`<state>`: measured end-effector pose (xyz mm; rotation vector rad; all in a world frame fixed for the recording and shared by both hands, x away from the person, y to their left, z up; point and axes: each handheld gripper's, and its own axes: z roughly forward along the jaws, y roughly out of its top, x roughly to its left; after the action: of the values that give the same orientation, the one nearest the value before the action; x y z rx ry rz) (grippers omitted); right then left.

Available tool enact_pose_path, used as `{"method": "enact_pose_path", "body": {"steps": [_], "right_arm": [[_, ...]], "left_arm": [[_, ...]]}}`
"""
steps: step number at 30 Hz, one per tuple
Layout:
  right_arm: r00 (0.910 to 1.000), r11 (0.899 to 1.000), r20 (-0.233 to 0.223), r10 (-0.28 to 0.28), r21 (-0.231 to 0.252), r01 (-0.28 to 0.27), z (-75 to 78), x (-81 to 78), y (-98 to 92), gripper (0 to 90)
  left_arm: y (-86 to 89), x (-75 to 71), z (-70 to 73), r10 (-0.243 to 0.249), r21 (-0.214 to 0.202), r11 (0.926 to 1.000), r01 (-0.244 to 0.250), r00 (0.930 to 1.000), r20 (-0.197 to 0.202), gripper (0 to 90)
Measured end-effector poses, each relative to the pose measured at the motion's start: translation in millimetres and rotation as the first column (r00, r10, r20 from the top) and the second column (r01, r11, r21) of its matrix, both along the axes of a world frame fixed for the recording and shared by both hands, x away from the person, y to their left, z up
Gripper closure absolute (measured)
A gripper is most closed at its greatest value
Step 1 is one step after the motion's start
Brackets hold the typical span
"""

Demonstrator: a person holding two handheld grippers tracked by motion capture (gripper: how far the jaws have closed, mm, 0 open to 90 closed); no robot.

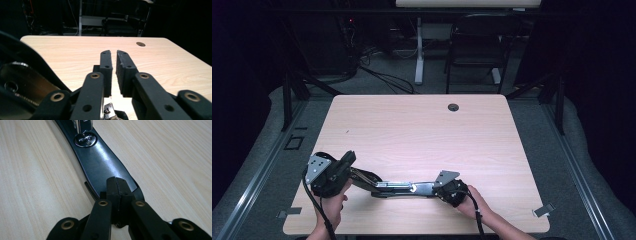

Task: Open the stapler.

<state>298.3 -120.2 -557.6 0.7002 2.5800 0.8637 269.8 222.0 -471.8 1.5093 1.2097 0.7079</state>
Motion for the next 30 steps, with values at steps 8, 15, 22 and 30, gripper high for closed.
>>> {"method": "enact_pose_path", "body": {"steps": [8,15,22,30], "right_arm": [[0.9995,0.999,-0.015,0.027,-0.047,-0.027,5.2,6.6,-3.6,67.1],[0.9982,0.997,-0.051,0.031,-0.069,-0.034,22.0,17.6,-8.4,51.3],[0.9937,0.996,-0.111,0.015,-0.082,-0.024,42.3,26.9,-17.9,34.8],[0.9925,0.995,-0.082,-0.091,-0.044,0.087,58.6,40.7,-42.8,24.0]], "left_arm": [[-2.7,2.1,4.1,-0.065,0.026,0.9975,0.066,0.9977,-0.020,66.9],[-12.2,3.1,6.8,-0.171,0.079,0.9809,0.178,0.9816,-0.084,43.4],[-20.0,-1.3,11.0,-0.191,0.132,0.9696,0.206,0.9747,-0.115,25.3],[-22.9,-16.5,14.9,-0.202,0.166,0.9614,0.219,0.9725,-0.116,9.1]]}}
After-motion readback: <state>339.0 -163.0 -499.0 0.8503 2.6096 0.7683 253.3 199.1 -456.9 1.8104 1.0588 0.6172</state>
